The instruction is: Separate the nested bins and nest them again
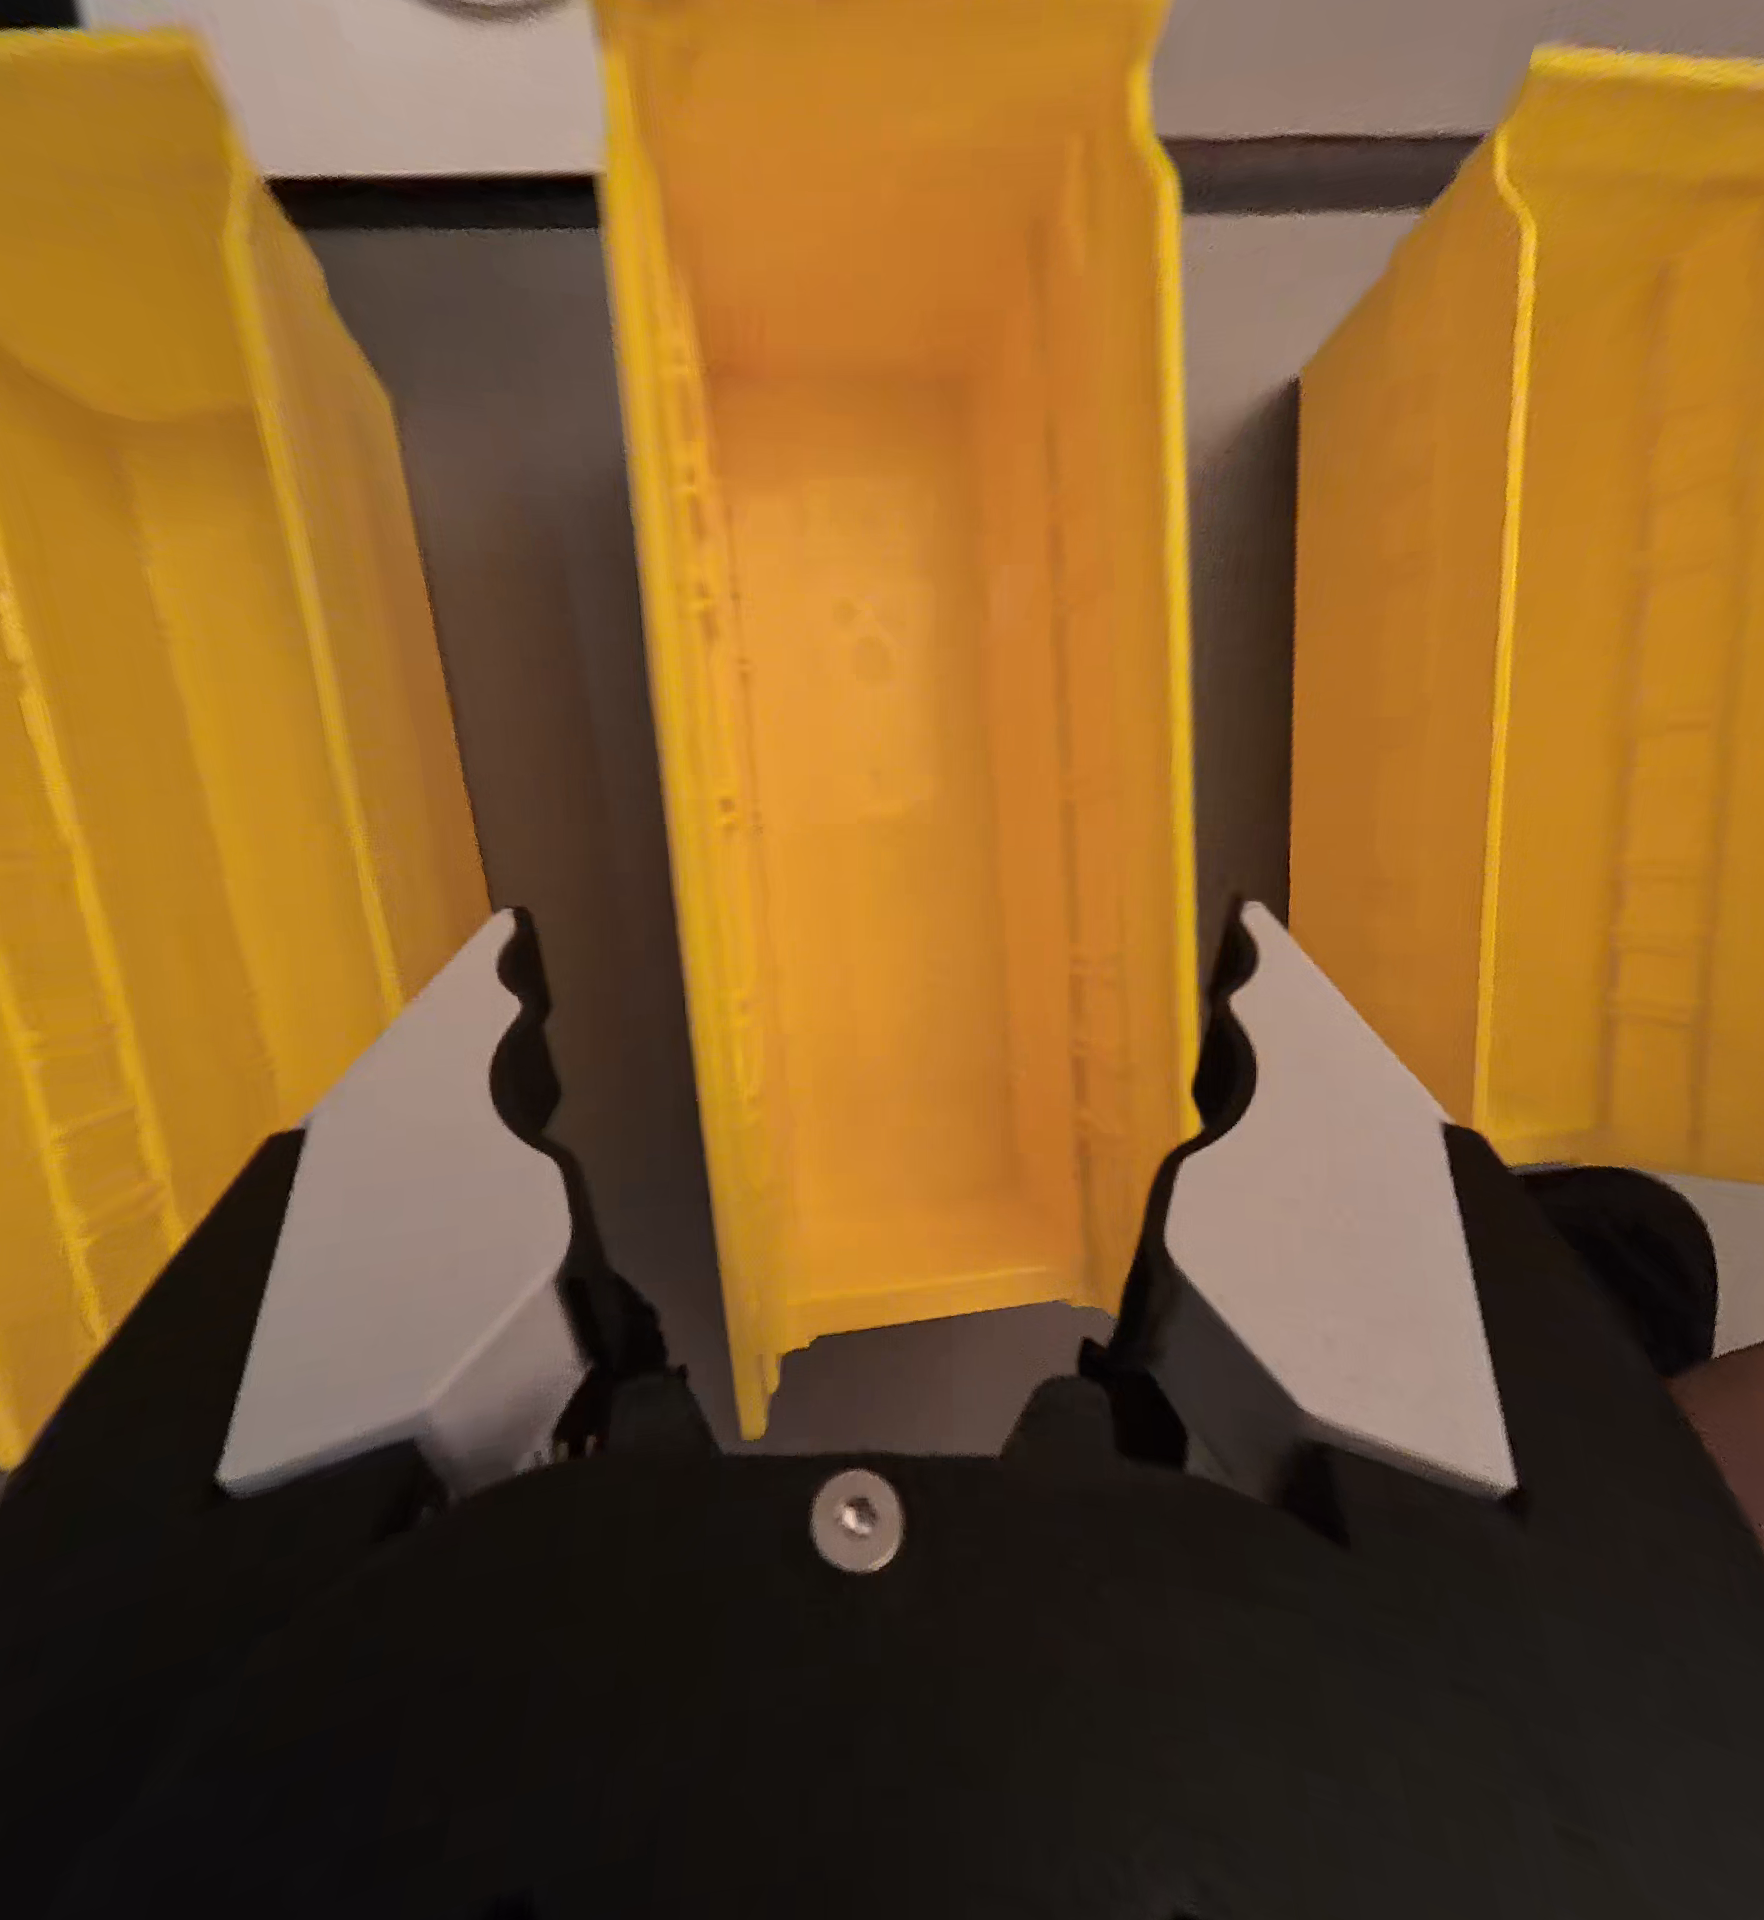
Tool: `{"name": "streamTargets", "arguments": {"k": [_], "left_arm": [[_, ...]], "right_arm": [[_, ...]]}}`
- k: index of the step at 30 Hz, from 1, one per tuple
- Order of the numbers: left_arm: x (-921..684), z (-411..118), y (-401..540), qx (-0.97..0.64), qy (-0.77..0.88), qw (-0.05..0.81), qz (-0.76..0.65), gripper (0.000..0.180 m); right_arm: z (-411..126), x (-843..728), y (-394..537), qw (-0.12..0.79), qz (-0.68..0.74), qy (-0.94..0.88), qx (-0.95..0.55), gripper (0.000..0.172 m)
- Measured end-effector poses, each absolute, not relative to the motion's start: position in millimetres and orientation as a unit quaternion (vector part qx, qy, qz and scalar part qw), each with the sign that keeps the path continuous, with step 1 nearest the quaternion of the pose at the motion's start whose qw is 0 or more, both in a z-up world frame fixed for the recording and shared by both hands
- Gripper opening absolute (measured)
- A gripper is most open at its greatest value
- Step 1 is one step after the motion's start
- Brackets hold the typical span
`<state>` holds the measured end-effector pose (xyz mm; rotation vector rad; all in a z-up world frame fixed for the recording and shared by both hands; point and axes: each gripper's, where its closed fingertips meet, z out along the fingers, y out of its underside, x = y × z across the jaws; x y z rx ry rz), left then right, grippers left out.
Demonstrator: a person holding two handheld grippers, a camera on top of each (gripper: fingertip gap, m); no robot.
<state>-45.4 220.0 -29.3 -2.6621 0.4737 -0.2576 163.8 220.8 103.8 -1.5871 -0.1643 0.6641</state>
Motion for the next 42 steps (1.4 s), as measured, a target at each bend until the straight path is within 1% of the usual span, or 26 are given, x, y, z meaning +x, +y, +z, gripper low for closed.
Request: {"name": "streamTargets", "arguments": {"k": [2,4,5,8,10,12,26,34,42], "left_arm": [[-29.7,-41.8,217.8,-0.960,0.201,0.173,-0.085,0.136],[-26.9,-58.1,216.7,-0.966,0.209,0.137,-0.057,0.140],[-26.4,-64.6,217.9,-0.968,0.209,0.127,-0.045,0.145],[-28.1,-78.8,220.1,-0.972,0.210,0.104,-0.012,0.147],[-31.3,-84.6,220.9,-0.973,0.209,0.094,0.005,0.142],[-31.4,-86.5,221.7,-0.974,0.210,0.088,0.008,0.142],[-30.4,-78.0,221.9,-0.974,0.216,0.074,0.003,0.122],[-31.3,-76.5,218.5,-0.975,0.216,0.048,0.007,0.117],[-28.8,-74.6,215.4,-0.977,0.213,0.031,0.010,0.118]], "right_arm": [[103.7,162.9,220.4,0.649,0.293,-0.074,-0.699,0.074],[104.0,162.0,220.1,0.649,0.292,-0.075,-0.699,0.074],[104.3,161.3,219.9,0.649,0.292,-0.077,-0.698,0.074],[103.6,160.0,220.5,0.647,0.293,-0.078,-0.699,0.074],[102.3,159.8,221.4,0.646,0.293,-0.078,-0.701,0.074],[101.5,159.8,222.1,0.645,0.295,-0.077,-0.701,0.074],[96.8,155.1,223.2,0.634,0.296,-0.085,-0.709,0.074],[96.9,153.0,222.2,0.631,0.298,-0.090,-0.711,0.074],[98.0,157.7,221.2,0.632,0.306,-0.084,-0.707,0.074]]}}
